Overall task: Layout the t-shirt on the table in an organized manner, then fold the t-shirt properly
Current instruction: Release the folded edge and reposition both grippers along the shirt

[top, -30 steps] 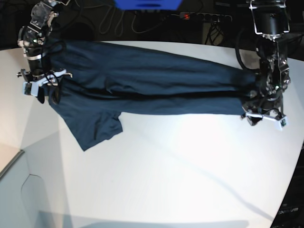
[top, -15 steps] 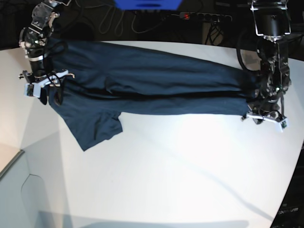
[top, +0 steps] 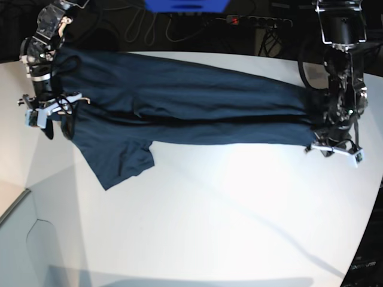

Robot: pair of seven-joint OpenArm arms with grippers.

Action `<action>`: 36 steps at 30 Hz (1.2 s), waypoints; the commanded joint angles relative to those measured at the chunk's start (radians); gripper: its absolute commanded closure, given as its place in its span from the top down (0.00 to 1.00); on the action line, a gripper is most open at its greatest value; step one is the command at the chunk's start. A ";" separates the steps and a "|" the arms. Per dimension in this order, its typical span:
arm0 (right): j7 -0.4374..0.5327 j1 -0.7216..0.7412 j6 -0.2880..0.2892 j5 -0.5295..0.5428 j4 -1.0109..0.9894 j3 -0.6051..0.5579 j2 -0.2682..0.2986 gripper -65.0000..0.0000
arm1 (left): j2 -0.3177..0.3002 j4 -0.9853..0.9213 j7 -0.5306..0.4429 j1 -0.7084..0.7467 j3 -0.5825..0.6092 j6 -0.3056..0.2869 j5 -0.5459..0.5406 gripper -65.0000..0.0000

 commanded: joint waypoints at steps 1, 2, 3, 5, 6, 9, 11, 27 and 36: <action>0.031 0.017 0.017 0.020 0.034 0.002 0.004 0.49 | -0.013 0.034 -0.022 -0.004 -0.005 -0.002 -0.002 0.00; 0.031 0.022 0.017 0.020 0.042 -0.006 -0.001 0.49 | -0.011 0.048 -0.022 0.000 -0.005 -0.002 -0.002 0.00; 0.031 0.025 0.017 0.020 0.048 -0.013 -0.003 0.49 | -0.010 0.064 -0.022 0.002 -0.005 -0.001 -0.002 0.00; 0.031 0.030 0.017 0.020 0.059 -0.030 -0.003 0.50 | -0.008 0.091 -0.022 0.016 -0.005 -0.001 -0.002 0.00; 0.031 0.039 0.017 0.020 0.062 -0.044 -0.003 0.50 | -0.008 0.110 -0.022 0.023 -0.005 0.001 -0.002 0.00; -0.013 0.074 0.017 0.019 0.056 -0.076 0.001 0.50 | -0.007 0.153 -0.022 0.042 -0.005 0.001 -0.002 0.00; -0.109 0.119 0.017 0.019 0.054 -0.101 0.022 0.50 | -0.007 0.176 -0.022 0.052 -0.005 0.001 -0.002 0.00; -0.443 0.528 0.017 0.019 -0.579 -0.248 0.275 0.63 | -0.007 0.246 -0.022 0.114 -0.006 0.001 -0.003 0.00; -0.374 0.593 0.017 0.017 -0.733 -0.286 0.297 0.63 | -0.007 0.271 -0.022 0.118 -0.006 0.001 -0.003 0.00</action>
